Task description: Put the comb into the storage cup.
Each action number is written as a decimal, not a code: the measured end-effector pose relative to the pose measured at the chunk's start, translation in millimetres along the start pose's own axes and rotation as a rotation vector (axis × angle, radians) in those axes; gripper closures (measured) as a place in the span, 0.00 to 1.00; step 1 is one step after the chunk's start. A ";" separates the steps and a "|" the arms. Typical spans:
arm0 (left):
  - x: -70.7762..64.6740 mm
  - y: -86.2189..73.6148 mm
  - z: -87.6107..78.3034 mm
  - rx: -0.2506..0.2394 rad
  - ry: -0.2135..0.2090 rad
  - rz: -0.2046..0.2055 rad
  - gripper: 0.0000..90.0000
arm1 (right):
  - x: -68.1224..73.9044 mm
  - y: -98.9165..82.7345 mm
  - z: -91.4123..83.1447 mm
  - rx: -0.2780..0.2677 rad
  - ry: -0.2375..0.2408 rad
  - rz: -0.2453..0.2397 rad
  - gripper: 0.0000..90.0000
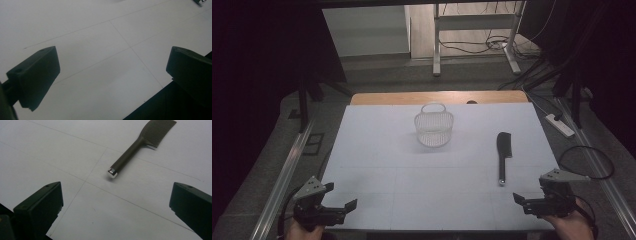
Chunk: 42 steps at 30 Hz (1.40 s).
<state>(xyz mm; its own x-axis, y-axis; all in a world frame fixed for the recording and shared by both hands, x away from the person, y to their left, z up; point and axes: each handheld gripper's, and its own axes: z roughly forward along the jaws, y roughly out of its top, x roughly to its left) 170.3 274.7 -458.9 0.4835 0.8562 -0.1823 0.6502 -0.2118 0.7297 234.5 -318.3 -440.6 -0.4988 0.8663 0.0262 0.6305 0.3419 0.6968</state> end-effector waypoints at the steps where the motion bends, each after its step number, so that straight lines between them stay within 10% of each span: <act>1: 0.1 0.0 -0.2 0.000 -0.001 -0.001 0.00 | 0.3 0.6 -0.1 0.000 0.000 0.000 0.00; 42: 2.4 -0.5 -0.8 -0.008 -0.012 -0.018 0.00 | 1.2 43.4 36.6 0.040 0.048 -0.063 0.00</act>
<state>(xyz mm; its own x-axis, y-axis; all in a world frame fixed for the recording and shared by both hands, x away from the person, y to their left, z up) 170.7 277.2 -459.2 0.4791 0.8539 -0.2033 0.6539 -0.1926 0.7317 283.1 -289.1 -436.5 -0.5654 0.8246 0.0183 0.6200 0.4102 0.6688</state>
